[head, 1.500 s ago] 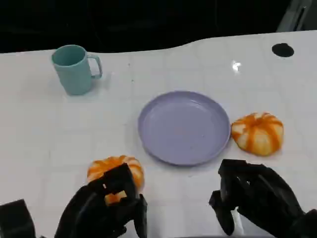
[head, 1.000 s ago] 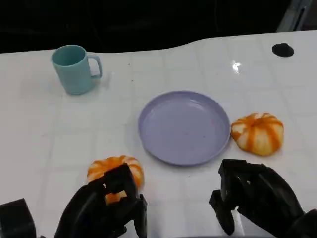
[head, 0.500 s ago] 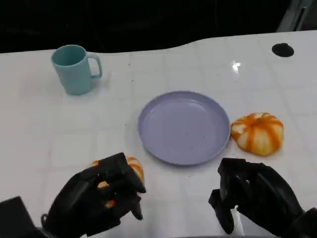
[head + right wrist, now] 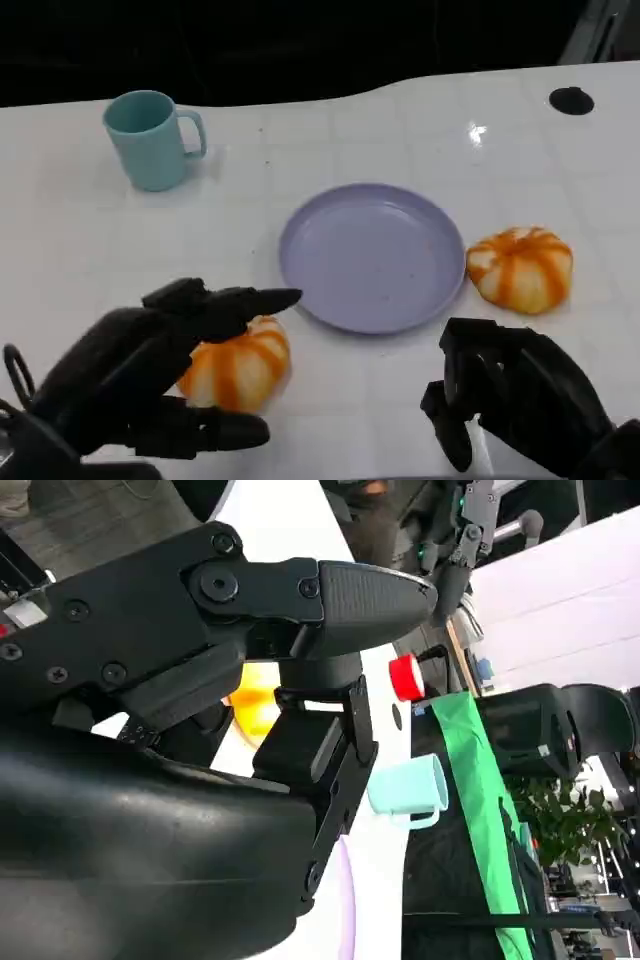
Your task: Grasp the bread from the table and place it into the plate.
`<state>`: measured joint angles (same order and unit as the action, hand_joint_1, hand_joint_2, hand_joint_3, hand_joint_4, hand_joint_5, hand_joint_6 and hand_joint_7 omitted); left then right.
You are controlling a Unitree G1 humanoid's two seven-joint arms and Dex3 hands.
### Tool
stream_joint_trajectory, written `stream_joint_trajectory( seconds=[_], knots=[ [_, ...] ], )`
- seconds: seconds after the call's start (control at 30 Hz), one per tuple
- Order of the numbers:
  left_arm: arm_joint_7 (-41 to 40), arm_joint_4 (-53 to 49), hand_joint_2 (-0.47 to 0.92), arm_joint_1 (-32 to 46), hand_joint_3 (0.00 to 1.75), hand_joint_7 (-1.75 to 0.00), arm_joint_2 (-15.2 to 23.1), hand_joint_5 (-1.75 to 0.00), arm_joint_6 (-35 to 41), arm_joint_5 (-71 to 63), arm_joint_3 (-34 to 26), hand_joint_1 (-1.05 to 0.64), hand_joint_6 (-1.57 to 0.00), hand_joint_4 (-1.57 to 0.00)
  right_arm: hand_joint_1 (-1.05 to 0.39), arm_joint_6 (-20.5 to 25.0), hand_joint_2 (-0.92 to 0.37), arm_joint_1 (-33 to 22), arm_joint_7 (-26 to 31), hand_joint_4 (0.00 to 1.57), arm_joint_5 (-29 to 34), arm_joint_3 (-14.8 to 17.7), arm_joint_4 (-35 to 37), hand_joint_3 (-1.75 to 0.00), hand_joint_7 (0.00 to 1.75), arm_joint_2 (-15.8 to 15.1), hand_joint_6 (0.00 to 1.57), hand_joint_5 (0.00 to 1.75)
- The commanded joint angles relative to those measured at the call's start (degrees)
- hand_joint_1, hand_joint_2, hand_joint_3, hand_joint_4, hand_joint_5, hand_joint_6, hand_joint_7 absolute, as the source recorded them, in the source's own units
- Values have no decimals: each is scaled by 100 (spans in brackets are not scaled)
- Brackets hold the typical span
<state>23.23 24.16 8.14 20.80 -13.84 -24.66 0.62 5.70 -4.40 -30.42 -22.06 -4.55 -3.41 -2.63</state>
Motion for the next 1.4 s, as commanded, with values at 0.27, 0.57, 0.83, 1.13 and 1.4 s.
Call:
stream_joint_trajectory(
  seconds=[0.27, 0.57, 0.83, 1.13, 1.4],
  knots=[
    [130, 277, 92, -381, 6, -1, 460, -44, 628, -2212, 639, -84, -25, -12, -92, 27, -85, -29, -4, 121, -43, 41, -52, -50, 150, -43, 102, 163],
    [-239, -1110, 92, -1189, 2, 0, 383, -33, 951, -3094, 1386, -82, -27, -27, -93, 37, -88, -29, 28, 122, -24, 17, -64, -45, 150, -22, 104, 163],
    [-586, -2422, 90, -1790, 0, 0, 219, -26, 1219, -3307, 1899, -77, -28, -32, -93, 29, -88, -30, 11, 122, -48, 32, -60, -45, 149, -9, 104, 163],
    [-1172, -3807, 88, -2180, 1, -3, 201, -20, 898, -2898, 2270, -50, -40, -45, -92, 41, -89, -67, 13, 122, -37, 36, -116, -44, 150, -38, 104, 163],
    [-2541, -4973, 92, -2364, 43, -26, 224, -116, -7, -2337, 2228, -26, -113, -86, -91, 64, -89, -57, -16, 121, -76, 46, -110, -44, 150, -49, 102, 164]
  ],
)
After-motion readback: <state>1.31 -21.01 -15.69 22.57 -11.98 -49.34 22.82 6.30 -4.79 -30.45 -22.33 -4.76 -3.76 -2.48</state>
